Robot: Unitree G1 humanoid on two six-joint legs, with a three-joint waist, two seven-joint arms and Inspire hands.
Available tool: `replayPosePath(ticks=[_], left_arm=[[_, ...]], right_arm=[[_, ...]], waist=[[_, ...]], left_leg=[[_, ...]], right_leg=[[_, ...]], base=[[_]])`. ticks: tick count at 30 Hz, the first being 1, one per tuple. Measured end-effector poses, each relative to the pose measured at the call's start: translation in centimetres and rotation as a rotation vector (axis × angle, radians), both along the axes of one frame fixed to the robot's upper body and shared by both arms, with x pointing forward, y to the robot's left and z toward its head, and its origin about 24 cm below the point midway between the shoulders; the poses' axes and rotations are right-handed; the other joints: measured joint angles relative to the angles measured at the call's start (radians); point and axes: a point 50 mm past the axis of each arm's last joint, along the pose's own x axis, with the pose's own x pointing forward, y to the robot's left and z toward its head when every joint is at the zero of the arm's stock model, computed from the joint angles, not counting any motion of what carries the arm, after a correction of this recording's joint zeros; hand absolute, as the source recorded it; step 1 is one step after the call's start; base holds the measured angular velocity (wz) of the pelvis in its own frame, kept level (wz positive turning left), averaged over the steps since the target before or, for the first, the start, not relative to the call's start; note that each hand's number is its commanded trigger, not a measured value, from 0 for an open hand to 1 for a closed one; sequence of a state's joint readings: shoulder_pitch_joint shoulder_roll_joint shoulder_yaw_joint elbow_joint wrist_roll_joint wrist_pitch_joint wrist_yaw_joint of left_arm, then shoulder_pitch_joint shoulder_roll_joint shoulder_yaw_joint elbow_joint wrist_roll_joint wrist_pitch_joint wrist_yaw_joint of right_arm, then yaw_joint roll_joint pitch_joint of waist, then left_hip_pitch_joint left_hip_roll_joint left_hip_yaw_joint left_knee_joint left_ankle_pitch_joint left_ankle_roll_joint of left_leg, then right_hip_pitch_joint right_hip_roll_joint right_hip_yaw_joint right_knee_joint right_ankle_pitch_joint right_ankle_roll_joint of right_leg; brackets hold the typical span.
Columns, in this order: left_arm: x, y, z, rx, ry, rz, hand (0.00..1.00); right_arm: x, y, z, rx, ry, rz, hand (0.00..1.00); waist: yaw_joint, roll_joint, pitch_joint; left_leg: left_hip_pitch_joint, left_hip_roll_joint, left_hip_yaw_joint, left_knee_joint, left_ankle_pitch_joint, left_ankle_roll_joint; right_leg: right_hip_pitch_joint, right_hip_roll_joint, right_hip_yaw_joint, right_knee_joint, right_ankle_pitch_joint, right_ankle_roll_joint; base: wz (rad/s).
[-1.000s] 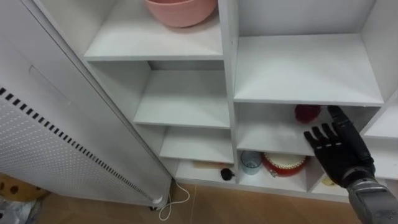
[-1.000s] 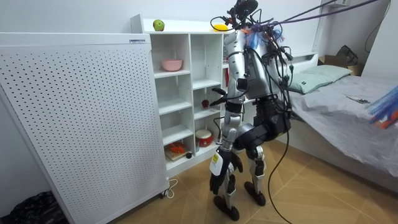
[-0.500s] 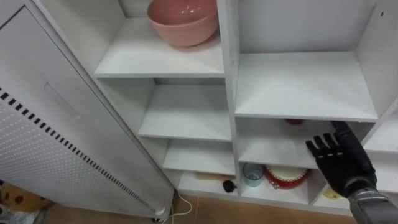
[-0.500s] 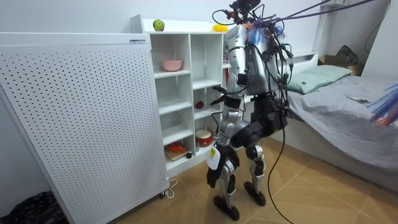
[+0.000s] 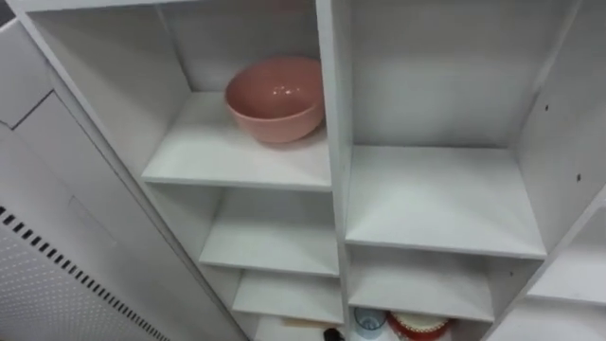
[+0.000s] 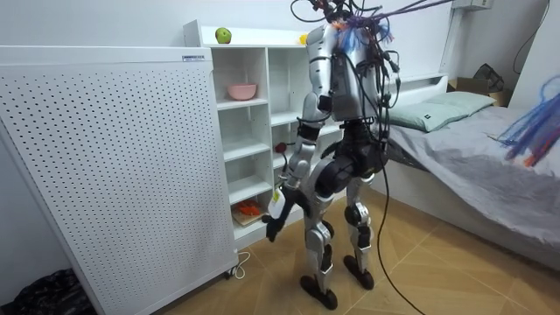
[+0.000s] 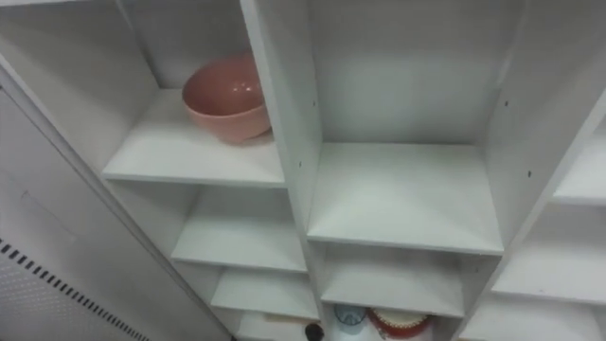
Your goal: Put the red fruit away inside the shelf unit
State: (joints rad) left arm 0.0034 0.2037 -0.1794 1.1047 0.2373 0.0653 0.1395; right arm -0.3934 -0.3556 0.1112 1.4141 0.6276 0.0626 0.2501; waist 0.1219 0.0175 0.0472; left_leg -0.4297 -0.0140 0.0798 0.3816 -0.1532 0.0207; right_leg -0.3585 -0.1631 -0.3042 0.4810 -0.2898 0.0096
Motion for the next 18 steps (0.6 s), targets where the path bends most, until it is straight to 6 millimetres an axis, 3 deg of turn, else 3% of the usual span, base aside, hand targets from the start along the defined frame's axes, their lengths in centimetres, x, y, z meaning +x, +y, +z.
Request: replayPosePath(ticks=[2, 3, 5, 7, 10, 14, 18], left_arm=[[0.3, 0.2, 0.1, 0.009, -0.007, -0.016, 0.0], [0.4, 0.2, 0.2, 0.011, -0.009, -0.024, 0.0], [0.2, 0.4, 0.1, 0.027, -0.004, -0.057, 0.0], [-0.2, 0.5, 0.1, 0.038, 0.009, -0.059, 0.0], [-1.4, 0.9, -0.1, 0.053, 0.03, -0.042, 0.0], [-4.0, 1.8, -0.4, 0.085, 0.1, 0.005, 0.0], [-6.2, 1.9, -0.7, 0.101, 0.149, 0.08, 0.0]], right_arm=[[-2.2, 1.3, -1.7, -0.122, 0.153, 0.234, 0.0], [-2.9, 1.5, -2.2, -0.141, 0.185, 0.276, 0.0], [-5.2, 2.5, -3.5, -0.177, 0.279, 0.407, 0.0], [-6.3, 3.0, -4.1, -0.188, 0.317, 0.468, 0.0], [-8.5, 3.2, -4.9, -0.196, 0.365, 0.519, 0.0], [-12.0, 4.3, -6.0, -0.141, 0.423, 0.532, 0.0], [-13.5, 4.8, -6.4, -0.089, 0.435, 0.452, 0.0]], waist=[[-0.01, -0.023, -0.0069], [-0.011, -0.027, -0.0092], [-0.01, -0.049, -0.0226], [-0.011, -0.053, -0.0274], [-0.015, -0.057, -0.0304], [-0.015, -0.075, -0.0457], [-0.032, -0.075, -0.0448]], left_leg=[[0.048, 0.008, -0.001, -0.012, 0.0, -0.001], [0.06, 0.01, -0.001, -0.013, 0.0, -0.001], [0.112, 0.012, 0.0, -0.034, -0.001, -0.003], [0.151, 0.017, -0.001, -0.052, -0.007, -0.011], [0.227, 0.018, 0.0, -0.1, -0.012, -0.016], [0.322, 0.017, 0.002, -0.137, -0.018, -0.024], [0.38, 0.019, 0.003, -0.147, -0.021, -0.028]], right_leg=[[0.081, 0.019, -0.022, -0.069, 0.013, 0.002], [0.104, 0.025, -0.029, -0.088, 0.018, 0.003], [0.171, 0.035, -0.045, -0.141, 0.028, 0.007], [0.224, 0.049, -0.053, -0.183, 0.041, 0.009], [0.292, 0.06, -0.055, -0.226, 0.052, 0.012], [0.388, 0.07, -0.045, -0.273, 0.056, 0.015], [0.449, 0.081, -0.008, -0.301, 0.059, 0.014]], base=[[0.12], [0.27], [0.17], [0.02], [-0.02], [-0.05], [-0.05]])
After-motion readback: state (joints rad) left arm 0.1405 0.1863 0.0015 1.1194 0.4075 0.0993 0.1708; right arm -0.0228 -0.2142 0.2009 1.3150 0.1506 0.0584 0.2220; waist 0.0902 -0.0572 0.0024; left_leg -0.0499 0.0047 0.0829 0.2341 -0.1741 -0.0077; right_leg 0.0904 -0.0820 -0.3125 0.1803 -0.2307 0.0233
